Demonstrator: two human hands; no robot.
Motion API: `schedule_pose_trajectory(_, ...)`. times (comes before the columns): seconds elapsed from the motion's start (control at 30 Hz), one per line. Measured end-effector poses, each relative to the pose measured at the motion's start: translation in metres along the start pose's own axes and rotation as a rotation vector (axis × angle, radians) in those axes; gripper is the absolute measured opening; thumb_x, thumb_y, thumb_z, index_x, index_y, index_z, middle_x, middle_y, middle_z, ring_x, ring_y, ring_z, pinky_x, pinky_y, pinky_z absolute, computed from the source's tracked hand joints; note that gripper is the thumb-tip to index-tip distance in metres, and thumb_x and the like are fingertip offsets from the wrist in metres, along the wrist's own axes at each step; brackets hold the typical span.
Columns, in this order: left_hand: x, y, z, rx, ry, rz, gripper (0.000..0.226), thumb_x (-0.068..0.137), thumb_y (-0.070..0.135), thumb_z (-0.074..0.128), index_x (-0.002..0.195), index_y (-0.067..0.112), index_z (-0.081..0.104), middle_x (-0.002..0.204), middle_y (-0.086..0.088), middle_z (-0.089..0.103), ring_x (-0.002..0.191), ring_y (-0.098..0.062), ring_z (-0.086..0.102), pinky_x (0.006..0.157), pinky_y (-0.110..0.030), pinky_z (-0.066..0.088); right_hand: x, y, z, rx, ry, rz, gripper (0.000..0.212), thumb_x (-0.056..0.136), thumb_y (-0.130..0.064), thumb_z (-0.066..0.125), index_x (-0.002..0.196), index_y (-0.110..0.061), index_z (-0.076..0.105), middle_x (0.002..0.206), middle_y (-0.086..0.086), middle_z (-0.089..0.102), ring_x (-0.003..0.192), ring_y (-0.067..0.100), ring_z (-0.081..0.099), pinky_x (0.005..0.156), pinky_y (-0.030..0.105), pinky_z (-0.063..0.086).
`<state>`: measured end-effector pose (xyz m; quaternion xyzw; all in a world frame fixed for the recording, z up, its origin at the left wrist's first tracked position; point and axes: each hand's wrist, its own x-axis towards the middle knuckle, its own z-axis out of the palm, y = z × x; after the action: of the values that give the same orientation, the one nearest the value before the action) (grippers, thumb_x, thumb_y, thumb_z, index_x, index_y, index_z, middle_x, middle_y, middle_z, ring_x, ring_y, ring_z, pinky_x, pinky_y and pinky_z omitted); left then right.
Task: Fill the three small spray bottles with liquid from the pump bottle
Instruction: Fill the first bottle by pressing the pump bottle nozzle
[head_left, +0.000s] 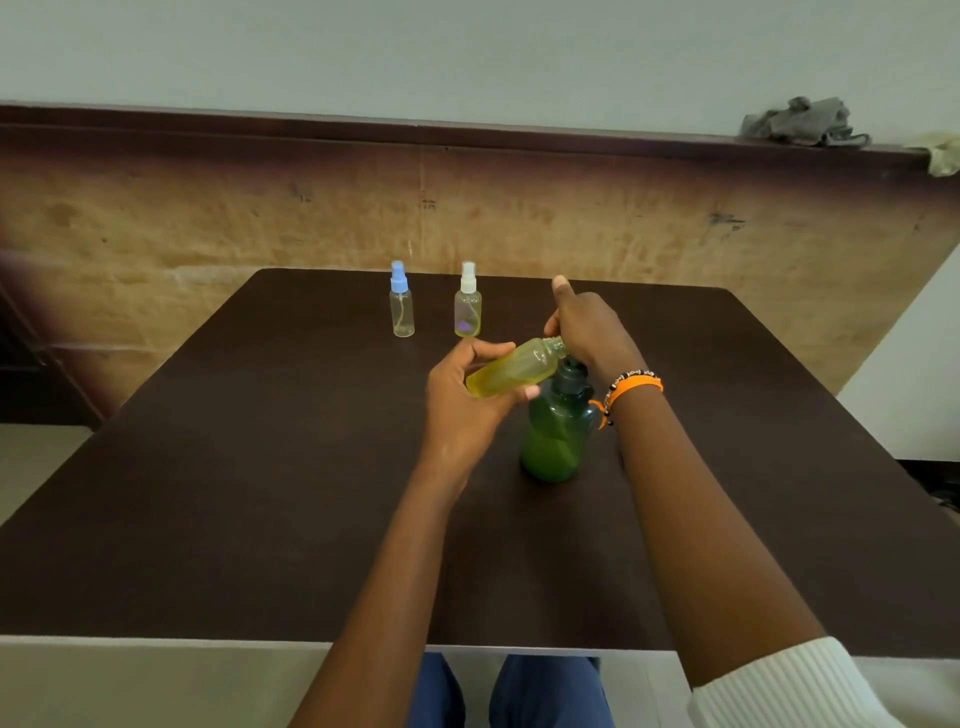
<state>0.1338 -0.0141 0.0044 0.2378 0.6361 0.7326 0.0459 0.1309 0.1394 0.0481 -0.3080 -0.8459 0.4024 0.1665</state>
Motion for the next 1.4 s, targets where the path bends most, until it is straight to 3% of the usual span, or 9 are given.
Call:
schedule_pose_trajectory(0.13,-0.001,-0.001,0.001,-0.005,0.007,0.003,0.039,0.064,-0.005,0.080,0.088,0.021,0.064,0.096,0.003,0.070,0.086,-0.004,0.065,0.075,-0.017,0.052,-0.001,-0.001,-0.001,-0.003,-0.005,0.008,0.061,0.097,-0.052,0.021,0.068,-0.014,0.058,0.096,0.009,0.062,0.097,0.030,0.057,0.095,0.046,0.044)
schedule_pose_trajectory(0.3,0.002,0.003,0.002,-0.019,0.007,0.004,0.038,0.064,-0.006,0.079,0.091,0.017,0.064,0.097,-0.001,0.070,0.086,-0.004,0.066,0.074,-0.015,0.052,0.002,-0.009,-0.002,-0.083,-0.033,0.017,0.070,0.094,-0.058,0.016,0.100,-0.009,0.065,0.113,0.013,0.062,0.106,0.033,0.056,0.098,0.050,0.042)
schedule_pose_trajectory(0.53,0.000,0.000,0.001,0.001,0.004,0.006,0.040,0.064,-0.006,0.079,0.089,0.020,0.063,0.101,-0.002,0.069,0.089,-0.007,0.065,0.075,-0.016,0.052,-0.004,-0.004,0.002,-0.042,-0.026,0.078,0.058,0.096,-0.055,0.020,0.097,-0.012,0.059,0.115,0.015,0.062,0.107,0.033,0.056,0.097,0.049,0.043)
schedule_pose_trajectory(0.8,0.000,0.005,0.002,0.016,0.021,0.014,0.039,0.065,-0.004,0.079,0.088,0.023,0.063,0.100,-0.001,0.069,0.086,-0.003,0.064,0.073,-0.014,0.050,-0.008,-0.020,-0.005,-0.136,-0.027,0.060,0.068,0.095,-0.056,0.016,0.110,-0.009,0.063,0.118,0.015,0.061,0.110,0.035,0.054,0.101,0.051,0.037)
schedule_pose_trajectory(1.13,0.000,0.000,0.001,0.031,0.017,0.020,0.038,0.065,-0.005,0.079,0.092,0.016,0.064,0.098,0.002,0.069,0.085,-0.001,0.064,0.073,-0.014,0.051,-0.007,-0.009,-0.002,-0.087,-0.011,0.067,0.057,0.097,-0.052,0.021,0.101,-0.010,0.060,0.113,0.012,0.062,0.104,0.032,0.057,0.094,0.044,0.044)
schedule_pose_trajectory(1.4,0.002,0.001,0.002,0.035,0.031,0.029,0.036,0.066,-0.005,0.078,0.094,0.012,0.064,0.103,-0.006,0.070,0.091,-0.011,0.066,0.076,-0.018,0.053,-0.012,-0.025,-0.009,-0.252,0.030,0.084,0.057,0.099,-0.047,0.019,0.127,-0.009,0.051,0.134,0.015,0.051,0.122,0.036,0.047,0.104,0.048,0.032)
